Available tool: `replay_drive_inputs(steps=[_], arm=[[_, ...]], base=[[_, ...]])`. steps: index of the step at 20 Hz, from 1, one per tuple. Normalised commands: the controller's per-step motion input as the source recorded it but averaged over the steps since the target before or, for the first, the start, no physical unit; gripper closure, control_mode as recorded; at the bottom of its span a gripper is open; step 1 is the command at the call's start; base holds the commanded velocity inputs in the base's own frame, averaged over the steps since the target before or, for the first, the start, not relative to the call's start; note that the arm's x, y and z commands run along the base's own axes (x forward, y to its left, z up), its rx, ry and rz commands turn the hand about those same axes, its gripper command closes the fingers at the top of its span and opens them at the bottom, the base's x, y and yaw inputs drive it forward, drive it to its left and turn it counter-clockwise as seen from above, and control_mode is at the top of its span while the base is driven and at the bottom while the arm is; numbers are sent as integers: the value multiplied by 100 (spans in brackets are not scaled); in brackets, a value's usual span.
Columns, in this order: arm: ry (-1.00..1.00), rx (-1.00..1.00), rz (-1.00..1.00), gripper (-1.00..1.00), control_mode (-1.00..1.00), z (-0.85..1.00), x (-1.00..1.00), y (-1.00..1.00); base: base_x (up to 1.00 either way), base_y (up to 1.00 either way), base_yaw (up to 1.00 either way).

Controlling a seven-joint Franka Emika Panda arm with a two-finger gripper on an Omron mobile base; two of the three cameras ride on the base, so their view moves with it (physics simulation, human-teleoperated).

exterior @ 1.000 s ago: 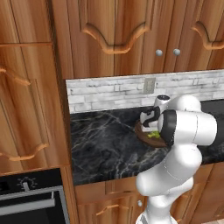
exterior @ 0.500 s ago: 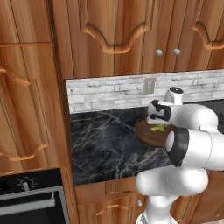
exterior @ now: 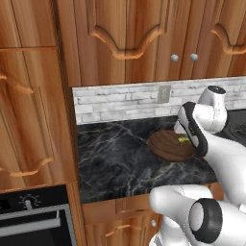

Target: Place the fish on the plate and place the broccoli on the same plate.

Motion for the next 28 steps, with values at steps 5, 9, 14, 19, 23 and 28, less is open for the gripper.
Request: replay_drive_inputs(steps=[5, 9, 14, 19, 23, 28], arm=[[0, -1, -6, 100, -100, 15, -94, 0], [0, -12, -13, 100, -100, 17, -40, 1], [2, -18, -14, 100, -100, 1, -2, 3], [2, -2, -7, 100, -100, -5, 0, -8], [0, 0, 0, 100, -100, 0, 0, 0], [0, 0, 0, 100, 100, 0, 0, -2]], base=[[0, 0, 0], [0, 0, 0], [0, 0, 0], [0, 0, 0], [0, 0, 0], [0, -20, 0]])
